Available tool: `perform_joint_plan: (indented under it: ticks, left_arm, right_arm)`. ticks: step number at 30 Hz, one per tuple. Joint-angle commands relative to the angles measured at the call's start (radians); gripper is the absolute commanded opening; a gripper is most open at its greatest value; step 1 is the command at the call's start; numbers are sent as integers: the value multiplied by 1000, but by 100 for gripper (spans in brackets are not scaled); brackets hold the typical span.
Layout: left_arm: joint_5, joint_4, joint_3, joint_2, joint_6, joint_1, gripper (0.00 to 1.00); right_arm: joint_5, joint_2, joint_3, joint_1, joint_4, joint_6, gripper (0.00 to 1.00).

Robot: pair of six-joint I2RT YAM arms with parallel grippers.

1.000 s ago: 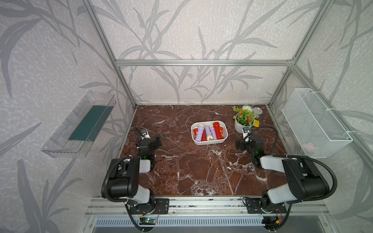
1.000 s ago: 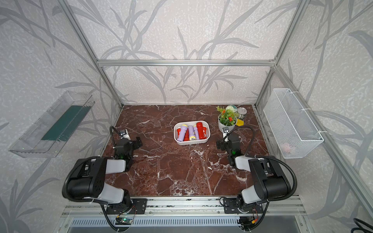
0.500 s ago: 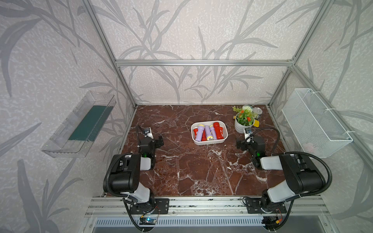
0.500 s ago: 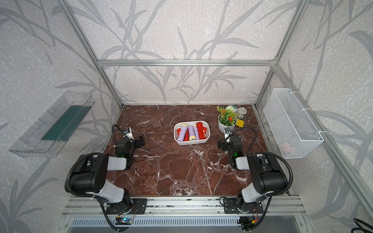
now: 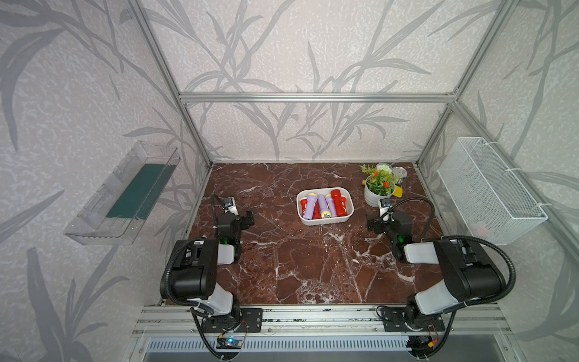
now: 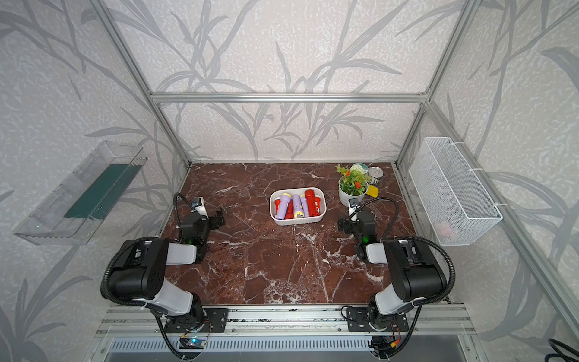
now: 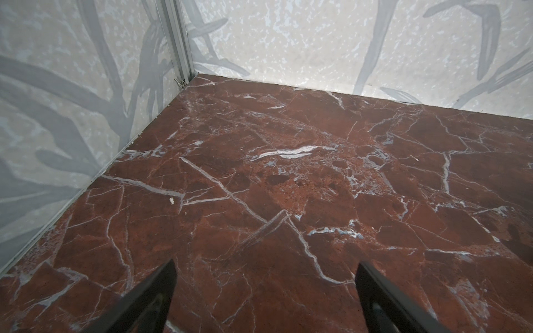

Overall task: Put the flashlights into the storage boxes
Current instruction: Reset both arms

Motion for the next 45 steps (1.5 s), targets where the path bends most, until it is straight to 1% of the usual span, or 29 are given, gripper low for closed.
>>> perform_joint_plan:
  ticks: [1,45]
  left_arm:
    - [4,29,4,4,20,1,99]
    - [-36,6,17,3,45,-27,99]
  right_arm:
    - [-1,-17,20,-5,10,9,99]
    - [-7,-13,31,-8,-3,16,99]
